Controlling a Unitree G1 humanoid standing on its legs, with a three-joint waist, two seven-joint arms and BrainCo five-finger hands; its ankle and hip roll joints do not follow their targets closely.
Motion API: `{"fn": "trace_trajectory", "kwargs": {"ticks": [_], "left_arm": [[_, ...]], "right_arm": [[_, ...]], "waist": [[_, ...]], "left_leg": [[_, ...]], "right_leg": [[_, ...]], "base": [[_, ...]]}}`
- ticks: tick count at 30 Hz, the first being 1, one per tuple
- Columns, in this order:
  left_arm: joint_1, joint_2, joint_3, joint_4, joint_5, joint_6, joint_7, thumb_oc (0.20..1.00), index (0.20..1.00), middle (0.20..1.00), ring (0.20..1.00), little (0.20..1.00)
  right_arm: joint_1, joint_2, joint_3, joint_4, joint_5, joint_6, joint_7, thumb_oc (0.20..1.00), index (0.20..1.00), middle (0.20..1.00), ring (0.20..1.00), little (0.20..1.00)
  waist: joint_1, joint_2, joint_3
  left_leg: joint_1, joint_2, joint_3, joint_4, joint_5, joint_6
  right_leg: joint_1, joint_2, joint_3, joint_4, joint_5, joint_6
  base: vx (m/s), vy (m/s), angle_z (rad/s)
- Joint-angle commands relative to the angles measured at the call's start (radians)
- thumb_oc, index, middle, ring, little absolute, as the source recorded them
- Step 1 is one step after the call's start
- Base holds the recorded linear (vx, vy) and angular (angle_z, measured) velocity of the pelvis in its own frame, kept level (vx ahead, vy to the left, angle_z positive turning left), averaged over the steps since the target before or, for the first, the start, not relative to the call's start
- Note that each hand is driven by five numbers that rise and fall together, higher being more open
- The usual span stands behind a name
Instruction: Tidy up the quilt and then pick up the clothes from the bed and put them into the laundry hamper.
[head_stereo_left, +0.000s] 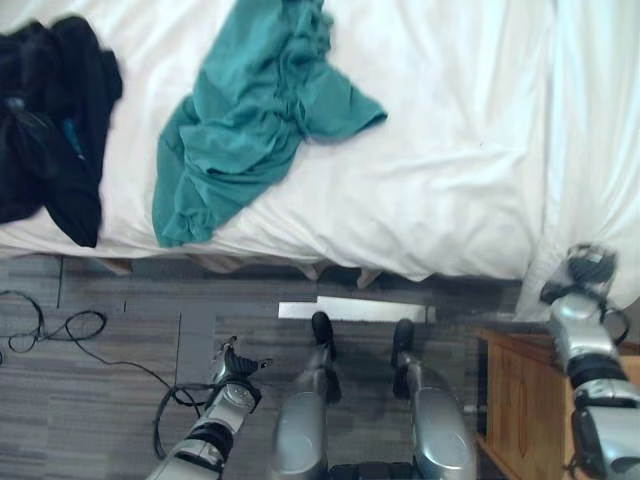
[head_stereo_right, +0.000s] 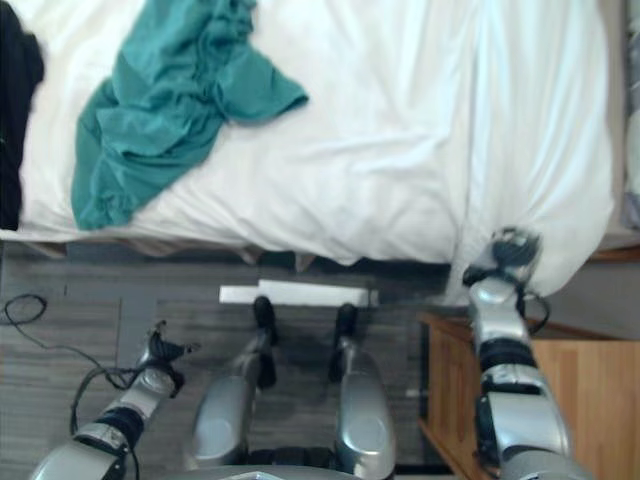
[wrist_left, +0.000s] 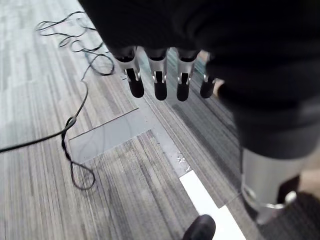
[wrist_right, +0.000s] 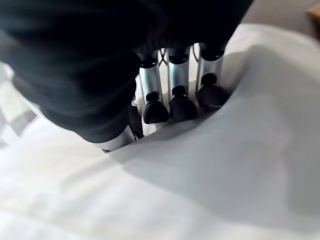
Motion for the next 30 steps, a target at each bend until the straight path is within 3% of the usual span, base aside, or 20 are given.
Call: {"fn": "trace_trajectory", "kwargs": {"ticks": [1, 2, 3, 6, 8, 11, 15, 18, 19, 20, 21, 23, 24, 25, 26, 27, 28, 29, 30], "left_arm": [[0.056, -0.043, -0.014, 0.063, -0.005, 0.011, 0.013, 1.0, 1.0, 1.0, 1.0, 1.0], [0.069, -0.053, -0.009, 0.068, -0.014, 0.01, 0.006, 1.0, 1.0, 1.0, 1.0, 1.0], [0.077, -0.057, -0.009, 0.074, -0.015, 0.01, -0.004, 1.0, 1.0, 1.0, 1.0, 1.0], [0.091, -0.061, -0.014, 0.093, 0.003, 0.003, -0.042, 1.0, 1.0, 1.0, 1.0, 1.0], [0.078, -0.066, -0.012, 0.089, -0.005, -0.006, -0.052, 1.0, 1.0, 1.0, 1.0, 1.0], [0.084, -0.079, 0.007, 0.108, -0.007, -0.012, -0.058, 1.0, 1.0, 1.0, 1.0, 1.0], [0.094, -0.076, 0.026, 0.171, 0.019, -0.014, -0.061, 1.0, 1.0, 1.0, 1.0, 1.0], [0.101, -0.06, 0.037, 0.195, 0.034, -0.012, -0.079, 1.0, 1.0, 1.0, 1.0, 1.0], [0.106, -0.045, 0.035, 0.187, 0.058, -0.013, -0.098, 1.0, 1.0, 1.0, 1.0, 1.0], [0.106, -0.045, 0.035, 0.187, 0.058, -0.012, -0.099, 1.0, 1.0, 1.0, 1.0, 1.0], [0.104, -0.037, 0.03, 0.183, 0.064, -0.013, -0.105, 1.0, 1.0, 1.0, 1.0, 1.0], [0.104, -0.018, 0.032, 0.179, 0.069, -0.002, -0.108, 1.0, 1.0, 1.0, 1.0, 1.0], [0.102, -0.009, 0.028, 0.177, 0.077, 0.0, -0.113, 1.0, 1.0, 1.0, 1.0, 1.0], [0.102, 0.004, 0.019, 0.17, 0.081, 0.009, -0.125, 1.0, 1.0, 1.0, 1.0, 1.0], [0.101, 0.004, 0.019, 0.169, 0.081, 0.009, -0.125, 1.0, 1.0, 1.0, 1.0, 1.0], [0.095, 0.015, 0.0, 0.166, 0.099, 0.017, -0.146, 1.0, 1.0, 1.0, 1.0, 1.0], [0.089, 0.02, -0.007, 0.17, 0.11, 0.022, -0.155, 1.0, 1.0, 1.0, 1.0, 1.0], [0.087, 0.021, -0.009, 0.18, 0.114, 0.021, -0.159, 1.0, 1.0, 1.0, 1.0, 1.0], [0.087, 0.021, -0.009, 0.18, 0.114, 0.021, -0.159, 1.0, 1.0, 1.0, 1.0, 1.0]], "right_arm": [[0.276, 0.085, 0.038, 0.243, 0.099, 0.136, 0.061, 0.231, 0.231, 0.231, 0.231, 0.231], [0.294, 0.095, 0.032, 0.301, 0.107, 0.151, 0.076, 0.432, 0.432, 0.432, 0.432, 0.432], [0.308, 0.099, 0.045, 0.335, 0.093, 0.163, 0.093, 1.0, 1.0, 1.0, 1.0, 1.0], [0.325, 0.1, 0.079, 0.408, 0.022, 0.19, 0.149, 1.0, 1.0, 1.0, 1.0, 1.0], [0.31, 0.093, 0.084, 0.386, 0.015, 0.188, 0.154, 1.0, 1.0, 1.0, 1.0, 1.0], [0.263, 0.085, 0.132, 0.345, -0.03, 0.19, 0.182, 1.0, 1.0, 1.0, 1.0, 1.0], [0.252, 0.102, 0.214, 0.281, -0.119, 0.175, 0.226, 1.0, 1.0, 1.0, 1.0, 1.0], [0.261, 0.116, 0.288, 0.238, -0.213, 0.166, 0.271, 1.0, 1.0, 1.0, 1.0, 1.0], [0.292, 0.127, 0.314, 0.219, -0.269, 0.163, 0.304, 1.0, 1.0, 1.0, 1.0, 1.0], [0.293, 0.127, 0.314, 0.218, -0.269, 0.163, 0.304, 1.0, 1.0, 1.0, 1.0, 1.0], [0.303, 0.137, 0.322, 0.215, -0.287, 0.166, 0.313, 1.0, 1.0, 1.0, 1.0, 1.0], [0.297, 0.149, 0.335, 0.214, -0.302, 0.182, 0.32, 1.0, 1.0, 1.0, 1.0, 1.0], [0.298, 0.158, 0.335, 0.209, -0.298, 0.181, 0.321, 1.0, 1.0, 1.0, 1.0, 1.0], [0.297, 0.174, 0.343, 0.207, -0.278, 0.175, 0.315, 1.0, 1.0, 1.0, 1.0, 1.0], [0.295, 0.175, 0.342, 0.207, -0.278, 0.175, 0.315, 1.0, 1.0, 1.0, 1.0, 1.0], [0.31, 0.185, 0.355, 0.191, -0.265, 0.169, 0.311, 1.0, 1.0, 1.0, 1.0, 1.0], [0.314, 0.19, 0.361, 0.192, -0.257, 0.168, 0.309, 1.0, 1.0, 1.0, 1.0, 1.0], [0.313, 0.193, 0.365, 0.193, -0.248, 0.163, 0.308, 1.0, 1.0, 1.0, 1.0, 1.0], [0.313, 0.193, 0.365, 0.193, -0.248, 0.163, 0.308, 1.0, 1.0, 1.0, 1.0, 1.0]], "waist": [[-0.045, 0.038, -0.123], [-0.045, 0.039, -0.146], [-0.042, 0.041, -0.164], [-0.035, 0.045, -0.204], [-0.032, 0.044, -0.204], [-0.028, 0.042, -0.211], [-0.023, 0.032, -0.253], [-0.01, 0.024, -0.289], [0.008, 0.015, -0.314], [0.006, 0.014, -0.315], [0.014, 0.0, -0.315], [0.02, -0.032, -0.302], [0.023, -0.038, -0.294], [0.017, -0.03, -0.281], [0.02, -0.033, -0.281], [-0.011, -0.031, -0.267], [-0.025, -0.032, -0.262], [-0.037, -0.037, -0.26], [-0.037, -0.037, -0.258]], "left_leg": [[-0.022, 0.071, -0.009, 0.061, -0.124, -0.107], [0.013, 0.062, -0.007, 0.028, -0.116, -0.106], [0.033, 0.053, -0.012, 0.003, -0.109, -0.101], [0.053, 0.038, -0.007, 0.018, -0.123, -0.105], [0.032, 0.057, 0.027, 0.085, -0.131, -0.124], [0.062, 0.129, 0.077, 0.128, -0.122, -0.151], [0.093, 0.26, 0.1, 0.041, -0.037, -0.181], [0.112, 0.321, 0.111, -0.006, 0.009, -0.202], [0.091, 0.308, 0.09, 0.003, -0.017, -0.211], [0.089, 0.308, 0.088, 0.004, -0.018, -0.211], [0.073, 0.284, 0.077, 0.027, -0.042, -0.203], [0.067, 0.225, 0.075, 0.066, -0.099, -0.164], [0.074, 0.204, 0.087, 0.07, -0.114, -0.144], [0.113, 0.178, 0.097, 0.047, -0.14, -0.119], [0.104, 0.176, 0.108, 0.047, -0.125, -0.111], [0.146, 0.153, 0.12, 0.0, -0.114, -0.099], [0.162, 0.136, 0.122, -0.013, -0.115, -0.096], [0.18, 0.113, 0.127, -0.016, -0.123, -0.094], [0.183, 0.114, 0.127, -0.016, -0.124, -0.095]], "right_leg": [[-0.097, -0.055, 0.016, 0.003, -0.048, 0.086], [-0.065, -0.05, 0.014, -0.023, -0.043, 0.09], [-0.045, -0.046, 0.015, -0.053, -0.032, 0.092], [0.016, -0.06, 0.011, -0.118, -0.02, 0.096], [0.051, -0.094, -0.02, -0.133, -0.023, 0.097], [0.091, -0.137, -0.047, -0.139, -0.012, 0.108], [0.087, -0.213, -0.078, -0.124, 0.005, 0.14], [0.105, -0.264, -0.118, -0.098, 0.005, 0.165], [0.128, -0.305, -0.14, -0.069, 0.015, 0.184], [0.128, -0.306, -0.142, -0.069, 0.015, 0.184], [0.133, -0.338, -0.143, -0.035, 0.047, 0.186], [0.108, -0.405, -0.138, 0.054, 0.156, 0.182], [0.094, -0.422, -0.154, 0.107, 0.164, 0.167], [0.052, -0.36, -0.142, 0.231, 0.094, 0.148], [0.042, -0.362, -0.146, 0.228, 0.104, 0.134], [-0.008, -0.199, -0.13, 0.249, -0.002, 0.105], [-0.026, -0.13, -0.136, 0.229, -0.032, 0.102], [-0.037, -0.074, -0.152, 0.188, -0.041, 0.098], [-0.033, -0.073, -0.153, 0.186, -0.04, 0.098]], "base": [[0.14, 0.026, -0.04], [0.19, 0.041, -0.07], [0.18, 0.04, -0.01], [0.1, 0.029, -0.11], [0.0, 0.09, -0.01], [0.03, 0.226, 0.44], [0.01, 0.369, 0.27], [0.08, 0.51, 0.43], [0.11, 0.457, 0.65], [0.13, 0.504, 1.08], [0.06, 0.289, 0.89], [0.09, 0.428, 0.65], [0.21, 0.632, 0.46], [0.12, 0.486, 0.29], [0.22, 0.609, 0.27], [0.12, 0.365, 0.13], [0.25, 0.457, 0.18], [0.13, 0.174, 0.19], [0.28, 0.269, 0.39]]}}
